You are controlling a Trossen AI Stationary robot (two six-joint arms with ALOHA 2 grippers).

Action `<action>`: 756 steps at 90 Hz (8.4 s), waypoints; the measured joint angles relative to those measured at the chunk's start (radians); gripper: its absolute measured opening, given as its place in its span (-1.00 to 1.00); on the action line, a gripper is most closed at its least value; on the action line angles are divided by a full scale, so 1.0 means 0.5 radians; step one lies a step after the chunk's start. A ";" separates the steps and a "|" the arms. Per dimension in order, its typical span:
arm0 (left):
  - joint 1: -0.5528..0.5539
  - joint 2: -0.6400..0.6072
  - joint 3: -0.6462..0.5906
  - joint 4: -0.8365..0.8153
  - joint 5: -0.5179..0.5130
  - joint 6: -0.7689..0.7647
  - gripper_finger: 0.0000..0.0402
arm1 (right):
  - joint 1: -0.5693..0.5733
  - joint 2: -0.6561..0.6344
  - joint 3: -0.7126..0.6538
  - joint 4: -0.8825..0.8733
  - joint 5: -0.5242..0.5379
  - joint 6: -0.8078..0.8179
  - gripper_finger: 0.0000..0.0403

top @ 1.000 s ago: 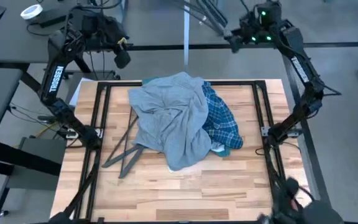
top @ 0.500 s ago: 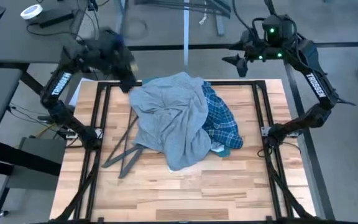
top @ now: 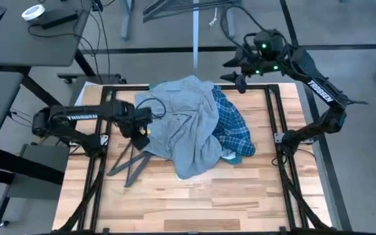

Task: Hang clothes
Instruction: Hang the gray hanger on the hanger rack

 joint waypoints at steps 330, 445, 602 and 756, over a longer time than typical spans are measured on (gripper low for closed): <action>-0.162 -0.167 1.056 1.366 1.412 -0.724 -0.73 | 0.419 0.044 -0.123 0.357 -0.005 -0.693 0.19; -0.051 -0.109 1.068 1.064 1.189 -0.328 -0.28 | 0.609 0.293 -0.013 0.157 -0.328 -0.710 -0.86; 1.490 -0.115 1.070 1.541 -0.430 2.211 -0.18 | -0.832 1.004 0.749 0.754 -0.356 0.463 -0.86; 0.005 -0.102 -0.375 0.252 -0.243 0.463 -0.18 | 0.255 0.005 -0.613 0.301 -0.567 0.397 0.18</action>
